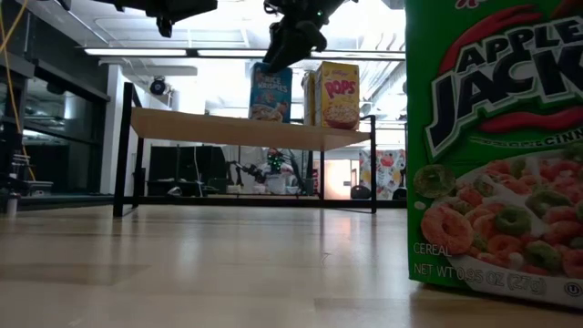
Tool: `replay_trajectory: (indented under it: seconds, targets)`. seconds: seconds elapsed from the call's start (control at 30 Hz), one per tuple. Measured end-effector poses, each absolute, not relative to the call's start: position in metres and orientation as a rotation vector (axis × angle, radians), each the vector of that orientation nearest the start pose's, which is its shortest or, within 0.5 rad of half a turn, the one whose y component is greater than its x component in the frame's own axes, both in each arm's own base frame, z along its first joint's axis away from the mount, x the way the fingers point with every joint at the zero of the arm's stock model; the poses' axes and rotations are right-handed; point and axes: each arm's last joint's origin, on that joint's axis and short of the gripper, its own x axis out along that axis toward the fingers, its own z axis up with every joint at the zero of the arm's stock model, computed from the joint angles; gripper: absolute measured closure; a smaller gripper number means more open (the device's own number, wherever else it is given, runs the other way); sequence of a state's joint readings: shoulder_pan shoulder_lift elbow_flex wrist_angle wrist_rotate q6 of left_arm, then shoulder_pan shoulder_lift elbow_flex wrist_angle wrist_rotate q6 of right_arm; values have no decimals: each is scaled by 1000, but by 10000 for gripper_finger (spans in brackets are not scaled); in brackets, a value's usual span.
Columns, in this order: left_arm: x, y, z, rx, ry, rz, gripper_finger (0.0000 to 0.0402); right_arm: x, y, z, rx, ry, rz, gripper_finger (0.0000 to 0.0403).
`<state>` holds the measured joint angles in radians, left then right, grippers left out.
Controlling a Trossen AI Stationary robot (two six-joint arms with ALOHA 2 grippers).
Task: Stack cereal on shelf
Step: Put the top blue cereal box on the shelf, then put the blue cereal box on the shelf aligned with the blue cereal box
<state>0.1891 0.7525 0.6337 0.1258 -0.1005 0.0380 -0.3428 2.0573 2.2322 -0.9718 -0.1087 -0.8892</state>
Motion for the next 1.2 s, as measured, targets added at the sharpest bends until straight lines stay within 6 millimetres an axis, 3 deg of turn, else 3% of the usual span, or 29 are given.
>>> replay_trajectory:
  seconds: [0.43, 0.53, 0.73, 0.87, 1.0, 1.2]
  targets:
    - [171, 36, 315, 38, 0, 290, 398, 414, -142, 376, -683, 811, 119, 173]
    - [171, 36, 315, 38, 0, 290, 398, 409, -134, 386, -705, 805, 98, 173]
    - [171, 36, 315, 57, 2, 290, 398, 389, -102, 423, -668, 688, 108, 173]
    - [171, 36, 315, 63, 1, 290, 398, 376, -80, 439, -492, 638, 124, 173]
    - [171, 36, 316, 58, -5, 291, 398, 371, -56, 434, -230, 722, 159, 173]
    - [171, 36, 316, 57, -4, 290, 398, 356, -3, 405, 47, 1071, 182, 173]
